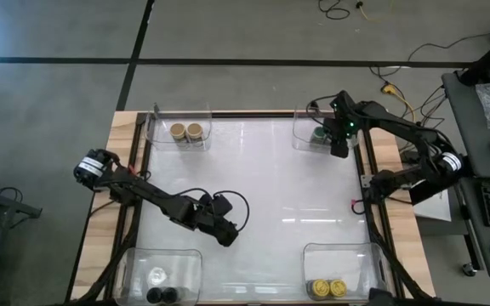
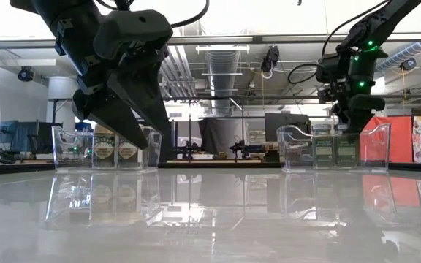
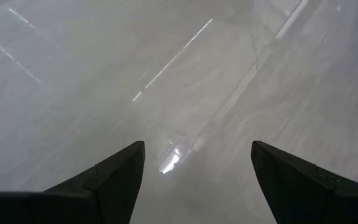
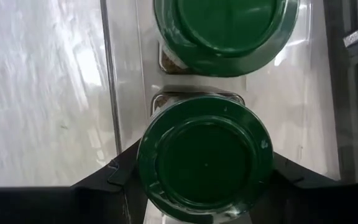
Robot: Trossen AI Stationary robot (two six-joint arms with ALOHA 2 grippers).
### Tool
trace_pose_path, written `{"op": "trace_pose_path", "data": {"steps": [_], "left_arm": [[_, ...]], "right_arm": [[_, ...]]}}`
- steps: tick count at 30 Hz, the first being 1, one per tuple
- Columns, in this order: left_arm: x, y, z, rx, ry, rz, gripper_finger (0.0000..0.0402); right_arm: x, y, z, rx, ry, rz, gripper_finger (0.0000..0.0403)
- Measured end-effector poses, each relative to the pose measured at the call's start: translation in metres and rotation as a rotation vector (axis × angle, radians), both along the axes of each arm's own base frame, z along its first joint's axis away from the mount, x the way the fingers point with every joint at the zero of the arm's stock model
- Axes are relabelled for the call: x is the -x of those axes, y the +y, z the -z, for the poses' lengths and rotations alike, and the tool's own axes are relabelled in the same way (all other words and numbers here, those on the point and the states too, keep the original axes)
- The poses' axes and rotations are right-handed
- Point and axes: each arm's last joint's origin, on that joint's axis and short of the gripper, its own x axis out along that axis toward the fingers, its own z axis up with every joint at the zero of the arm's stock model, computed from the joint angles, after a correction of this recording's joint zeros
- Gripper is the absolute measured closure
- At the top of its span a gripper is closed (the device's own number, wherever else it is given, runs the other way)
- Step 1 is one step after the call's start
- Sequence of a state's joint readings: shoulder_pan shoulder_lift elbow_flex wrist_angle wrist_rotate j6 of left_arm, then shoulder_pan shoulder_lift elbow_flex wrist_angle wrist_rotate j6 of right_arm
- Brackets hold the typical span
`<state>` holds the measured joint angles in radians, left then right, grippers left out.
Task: Sort spices by type
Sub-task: Put the green seasoning bottle into the top right transparent bin
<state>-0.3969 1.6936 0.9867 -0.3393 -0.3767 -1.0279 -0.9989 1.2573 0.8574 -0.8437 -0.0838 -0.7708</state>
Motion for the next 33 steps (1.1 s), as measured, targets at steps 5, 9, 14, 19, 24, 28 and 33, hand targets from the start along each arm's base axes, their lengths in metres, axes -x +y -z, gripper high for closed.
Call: {"op": "trace_pose_path", "data": {"steps": [5, 9, 14, 19, 24, 28, 33], "left_arm": [[-0.0004, 0.0008, -0.0001, 0.001, -0.005, -0.014, 0.0123], [-0.0005, 0.0009, -0.0002, 0.008, -0.008, -0.024, 0.0123], [-0.0006, 0.0009, -0.0002, 0.014, -0.011, -0.033, 0.0123], [-0.0013, 0.0020, -0.0004, 0.015, -0.014, -0.037, 0.0123], [-0.0015, 0.0030, -0.0003, 0.014, -0.013, -0.040, 0.0123], [-0.0017, 0.0038, -0.0003, 0.010, -0.012, -0.039, 0.0123], [-0.0021, 0.0048, -0.0003, 0.008, -0.011, -0.041, 0.0123]], "right_arm": [[-0.0017, -0.0023, -0.0004, 0.022, -0.017, -0.002, 0.0211], [-0.0017, -0.0027, 0.0001, 0.022, -0.017, -0.014, 0.0211], [-0.0021, -0.0028, 0.0001, 0.012, -0.036, -0.020, 0.0211], [-0.0020, -0.0028, 0.0001, 0.012, -0.036, -0.021, 0.0203], [-0.0020, -0.0027, 0.0005, 0.012, -0.033, -0.030, 0.0177], [-0.0019, -0.0026, 0.0005, 0.012, -0.032, -0.032, 0.0162], [-0.0012, -0.0014, -0.0019, 0.022, -0.036, -0.039, 0.0148]]}}
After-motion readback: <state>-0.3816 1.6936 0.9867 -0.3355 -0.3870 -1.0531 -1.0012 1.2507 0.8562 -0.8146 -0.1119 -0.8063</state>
